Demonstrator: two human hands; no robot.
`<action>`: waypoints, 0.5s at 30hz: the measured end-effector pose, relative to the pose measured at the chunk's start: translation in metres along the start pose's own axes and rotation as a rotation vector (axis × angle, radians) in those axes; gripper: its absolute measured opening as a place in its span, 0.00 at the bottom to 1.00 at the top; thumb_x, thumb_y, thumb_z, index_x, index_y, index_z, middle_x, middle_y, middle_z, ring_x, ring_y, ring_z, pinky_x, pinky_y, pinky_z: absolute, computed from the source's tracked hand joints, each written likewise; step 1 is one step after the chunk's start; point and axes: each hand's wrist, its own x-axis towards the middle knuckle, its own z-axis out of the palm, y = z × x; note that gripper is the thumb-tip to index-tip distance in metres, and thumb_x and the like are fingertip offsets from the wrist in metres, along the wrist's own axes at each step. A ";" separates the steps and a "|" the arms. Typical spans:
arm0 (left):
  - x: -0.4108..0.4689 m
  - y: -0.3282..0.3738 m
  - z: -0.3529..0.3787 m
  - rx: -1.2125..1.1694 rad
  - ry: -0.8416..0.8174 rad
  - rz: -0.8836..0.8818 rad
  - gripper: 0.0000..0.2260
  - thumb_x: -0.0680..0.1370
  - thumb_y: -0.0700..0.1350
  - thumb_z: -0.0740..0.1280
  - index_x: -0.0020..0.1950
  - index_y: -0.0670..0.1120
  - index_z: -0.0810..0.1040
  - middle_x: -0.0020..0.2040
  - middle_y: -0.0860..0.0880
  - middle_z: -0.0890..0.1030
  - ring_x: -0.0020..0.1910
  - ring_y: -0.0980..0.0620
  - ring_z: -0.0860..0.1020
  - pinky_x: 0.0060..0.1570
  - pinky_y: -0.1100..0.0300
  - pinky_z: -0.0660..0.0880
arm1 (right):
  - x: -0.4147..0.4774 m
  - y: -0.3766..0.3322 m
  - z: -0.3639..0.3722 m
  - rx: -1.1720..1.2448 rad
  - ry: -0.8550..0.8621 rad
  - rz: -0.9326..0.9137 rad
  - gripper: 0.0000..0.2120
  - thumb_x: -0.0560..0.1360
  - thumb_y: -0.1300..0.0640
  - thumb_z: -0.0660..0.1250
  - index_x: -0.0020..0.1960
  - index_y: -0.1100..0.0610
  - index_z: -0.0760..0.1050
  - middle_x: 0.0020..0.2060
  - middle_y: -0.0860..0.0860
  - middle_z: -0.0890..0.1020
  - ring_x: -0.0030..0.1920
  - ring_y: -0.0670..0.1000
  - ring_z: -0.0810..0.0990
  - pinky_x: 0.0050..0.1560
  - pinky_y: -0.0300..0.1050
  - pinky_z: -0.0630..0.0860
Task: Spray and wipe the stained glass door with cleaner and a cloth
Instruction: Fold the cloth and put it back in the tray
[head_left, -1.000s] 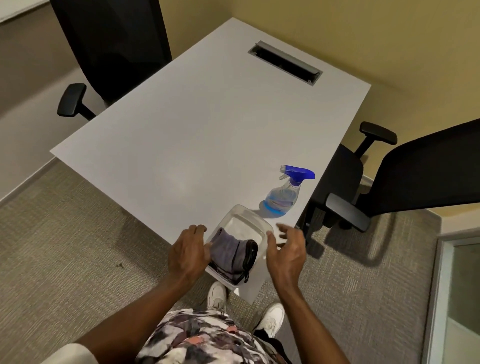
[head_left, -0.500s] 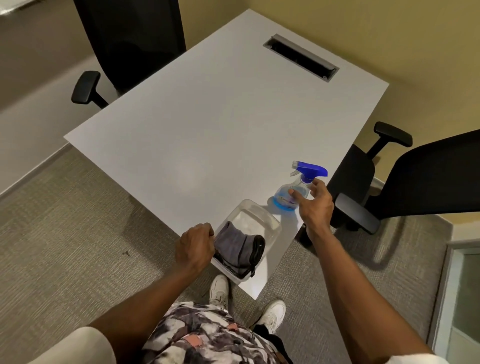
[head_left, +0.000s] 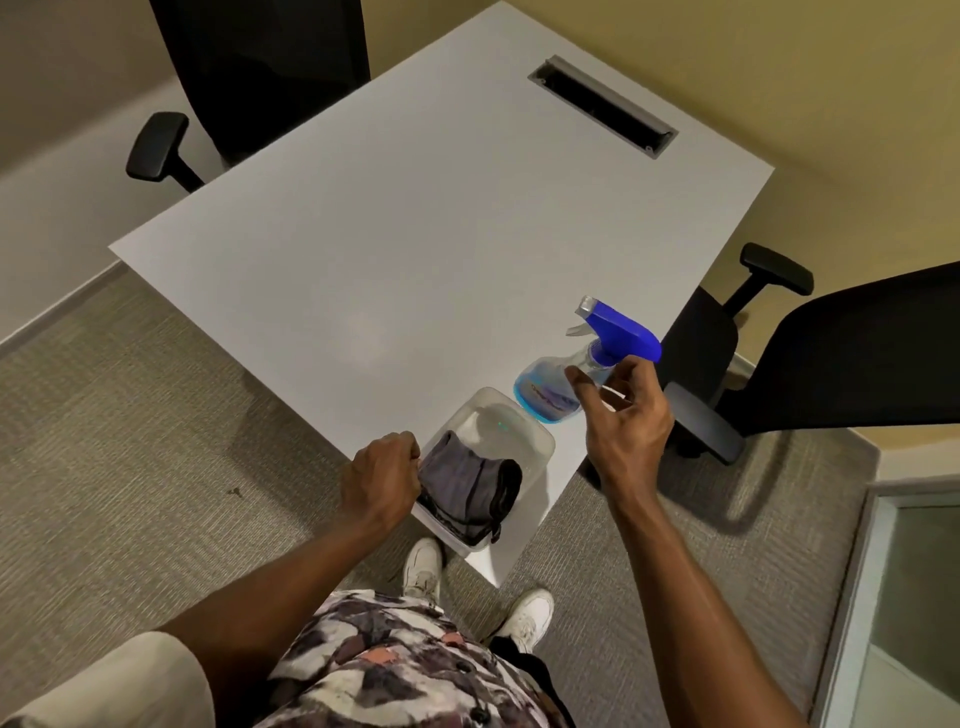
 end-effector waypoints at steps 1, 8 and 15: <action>0.000 0.000 0.000 0.001 0.001 0.001 0.04 0.85 0.43 0.68 0.55 0.47 0.84 0.53 0.48 0.88 0.50 0.44 0.86 0.47 0.49 0.83 | -0.006 -0.003 0.000 0.007 -0.003 -0.026 0.20 0.77 0.50 0.79 0.63 0.58 0.78 0.55 0.51 0.85 0.57 0.53 0.86 0.57 0.51 0.86; 0.001 0.002 0.003 -0.005 0.007 0.000 0.03 0.84 0.43 0.70 0.55 0.47 0.83 0.53 0.48 0.87 0.49 0.43 0.86 0.46 0.49 0.82 | -0.033 -0.006 0.018 0.000 -0.103 -0.101 0.21 0.76 0.47 0.79 0.64 0.54 0.79 0.54 0.45 0.86 0.54 0.36 0.84 0.54 0.37 0.83; 0.000 0.001 0.003 -0.012 0.018 -0.022 0.02 0.83 0.44 0.72 0.56 0.48 0.84 0.53 0.48 0.88 0.49 0.43 0.87 0.46 0.48 0.84 | -0.046 0.017 0.039 -0.090 -0.170 -0.034 0.24 0.76 0.50 0.81 0.69 0.53 0.79 0.54 0.43 0.83 0.56 0.48 0.84 0.59 0.52 0.84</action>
